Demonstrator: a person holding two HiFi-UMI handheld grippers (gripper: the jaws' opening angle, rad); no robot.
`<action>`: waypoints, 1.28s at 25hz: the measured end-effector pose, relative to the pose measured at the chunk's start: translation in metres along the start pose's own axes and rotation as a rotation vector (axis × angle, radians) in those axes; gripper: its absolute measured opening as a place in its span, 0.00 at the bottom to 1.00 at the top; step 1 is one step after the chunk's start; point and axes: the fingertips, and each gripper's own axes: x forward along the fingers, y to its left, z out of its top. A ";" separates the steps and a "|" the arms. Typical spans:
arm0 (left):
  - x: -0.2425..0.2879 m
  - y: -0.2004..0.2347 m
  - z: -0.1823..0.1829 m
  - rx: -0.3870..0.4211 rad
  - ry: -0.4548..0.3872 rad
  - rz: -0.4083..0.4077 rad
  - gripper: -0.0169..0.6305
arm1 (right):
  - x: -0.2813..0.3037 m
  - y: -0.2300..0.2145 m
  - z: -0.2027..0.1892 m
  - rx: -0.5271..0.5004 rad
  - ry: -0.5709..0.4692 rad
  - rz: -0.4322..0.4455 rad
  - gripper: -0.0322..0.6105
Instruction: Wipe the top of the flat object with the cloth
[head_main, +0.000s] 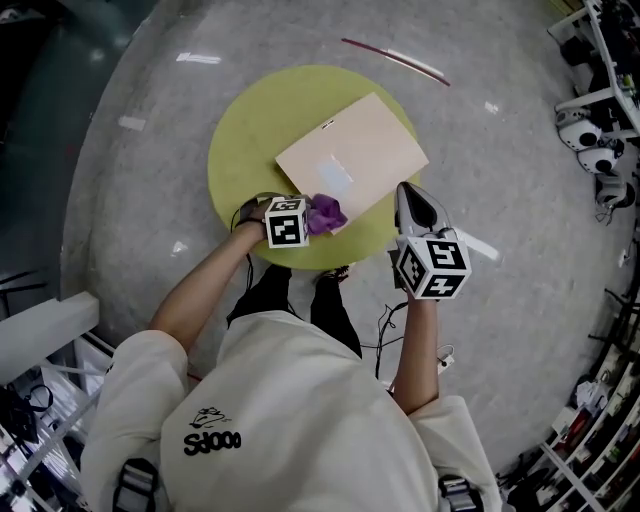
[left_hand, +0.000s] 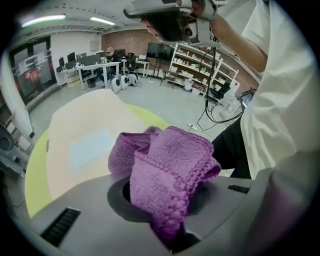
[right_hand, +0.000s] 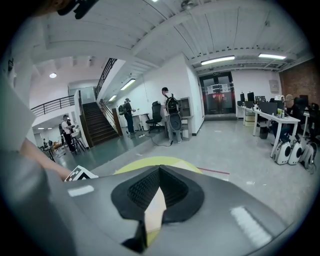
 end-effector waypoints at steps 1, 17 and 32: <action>0.002 -0.002 0.004 0.017 0.006 -0.015 0.13 | -0.004 -0.002 -0.003 0.006 -0.001 -0.009 0.06; 0.032 0.060 0.117 0.092 -0.089 -0.002 0.13 | -0.058 -0.074 -0.026 0.105 0.001 -0.216 0.06; -0.015 0.244 0.098 -0.390 -0.217 0.364 0.13 | -0.063 -0.091 -0.017 0.115 -0.001 -0.280 0.06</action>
